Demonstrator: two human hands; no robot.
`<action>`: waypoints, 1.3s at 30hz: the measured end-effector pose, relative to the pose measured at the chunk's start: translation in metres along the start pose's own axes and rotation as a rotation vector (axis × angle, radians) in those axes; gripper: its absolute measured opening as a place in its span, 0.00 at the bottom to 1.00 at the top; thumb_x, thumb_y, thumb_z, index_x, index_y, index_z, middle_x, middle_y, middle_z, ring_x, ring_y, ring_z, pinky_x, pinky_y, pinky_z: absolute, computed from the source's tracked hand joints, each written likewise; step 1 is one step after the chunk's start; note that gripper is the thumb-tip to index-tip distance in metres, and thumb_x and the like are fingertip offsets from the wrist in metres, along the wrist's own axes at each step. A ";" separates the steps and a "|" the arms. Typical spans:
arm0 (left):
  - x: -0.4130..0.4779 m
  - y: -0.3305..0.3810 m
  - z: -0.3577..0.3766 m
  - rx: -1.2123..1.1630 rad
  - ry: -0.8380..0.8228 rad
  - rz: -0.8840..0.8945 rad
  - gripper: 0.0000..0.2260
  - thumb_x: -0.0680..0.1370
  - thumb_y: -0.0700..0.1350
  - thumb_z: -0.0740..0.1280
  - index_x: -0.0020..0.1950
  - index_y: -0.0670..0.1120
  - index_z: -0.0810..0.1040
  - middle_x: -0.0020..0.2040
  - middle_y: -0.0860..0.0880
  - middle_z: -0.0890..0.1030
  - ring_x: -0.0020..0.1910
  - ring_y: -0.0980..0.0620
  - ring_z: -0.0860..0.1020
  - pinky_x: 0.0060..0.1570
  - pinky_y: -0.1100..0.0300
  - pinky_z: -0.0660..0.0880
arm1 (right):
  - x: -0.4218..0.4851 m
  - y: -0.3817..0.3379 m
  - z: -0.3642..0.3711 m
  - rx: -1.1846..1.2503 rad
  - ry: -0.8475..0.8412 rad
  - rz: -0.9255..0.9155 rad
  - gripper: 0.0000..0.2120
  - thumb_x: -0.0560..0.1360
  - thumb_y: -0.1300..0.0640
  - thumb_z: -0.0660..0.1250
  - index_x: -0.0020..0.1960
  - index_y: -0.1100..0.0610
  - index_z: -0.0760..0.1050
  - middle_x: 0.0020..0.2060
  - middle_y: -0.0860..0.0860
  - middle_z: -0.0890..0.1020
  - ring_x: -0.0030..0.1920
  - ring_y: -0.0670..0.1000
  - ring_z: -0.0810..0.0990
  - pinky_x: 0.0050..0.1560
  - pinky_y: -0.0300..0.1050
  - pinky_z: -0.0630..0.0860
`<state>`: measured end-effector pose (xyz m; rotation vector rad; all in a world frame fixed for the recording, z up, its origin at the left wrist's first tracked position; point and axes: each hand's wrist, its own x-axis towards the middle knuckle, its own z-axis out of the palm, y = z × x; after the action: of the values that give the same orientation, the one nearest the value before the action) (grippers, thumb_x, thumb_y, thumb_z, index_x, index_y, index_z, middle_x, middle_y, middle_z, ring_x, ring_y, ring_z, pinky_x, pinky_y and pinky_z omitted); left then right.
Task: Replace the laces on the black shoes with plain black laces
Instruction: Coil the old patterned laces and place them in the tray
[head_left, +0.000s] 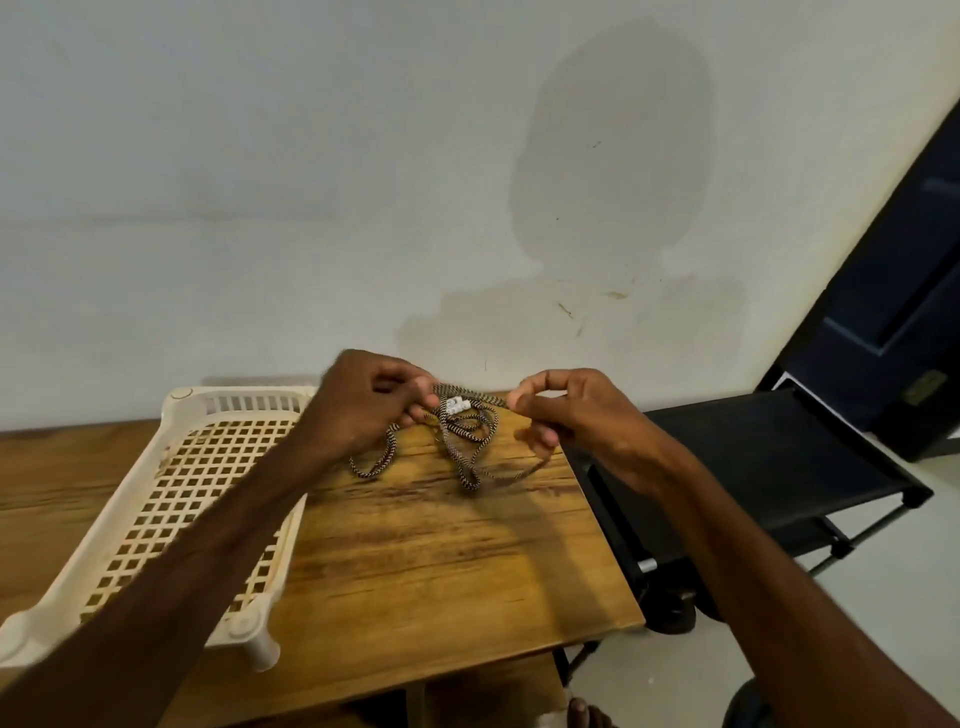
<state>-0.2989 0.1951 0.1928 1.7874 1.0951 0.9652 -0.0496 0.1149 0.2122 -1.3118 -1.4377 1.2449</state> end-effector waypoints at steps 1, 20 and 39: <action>0.003 -0.008 -0.006 0.055 0.122 -0.029 0.05 0.80 0.39 0.71 0.53 0.45 0.86 0.38 0.50 0.87 0.35 0.56 0.85 0.41 0.60 0.83 | 0.001 0.001 -0.004 0.021 0.011 0.025 0.09 0.79 0.55 0.72 0.53 0.61 0.83 0.27 0.52 0.74 0.28 0.50 0.74 0.48 0.58 0.84; -0.007 0.023 0.043 -0.516 -0.507 -0.313 0.16 0.84 0.52 0.62 0.42 0.44 0.79 0.30 0.52 0.65 0.27 0.56 0.63 0.28 0.63 0.69 | 0.003 0.003 -0.012 -0.420 0.255 -0.136 0.13 0.82 0.53 0.67 0.39 0.49 0.81 0.39 0.46 0.85 0.42 0.43 0.83 0.49 0.42 0.76; -0.009 0.033 0.049 -0.927 -0.932 -0.014 0.24 0.80 0.25 0.61 0.77 0.35 0.67 0.75 0.35 0.70 0.75 0.37 0.69 0.72 0.50 0.70 | 0.014 0.014 0.006 -0.572 0.226 -0.141 0.06 0.80 0.64 0.67 0.48 0.61 0.83 0.42 0.55 0.86 0.42 0.50 0.85 0.48 0.52 0.82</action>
<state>-0.2483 0.1658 0.2024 1.1706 0.0171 0.3846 -0.0544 0.1273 0.1968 -1.6248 -1.7509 0.5814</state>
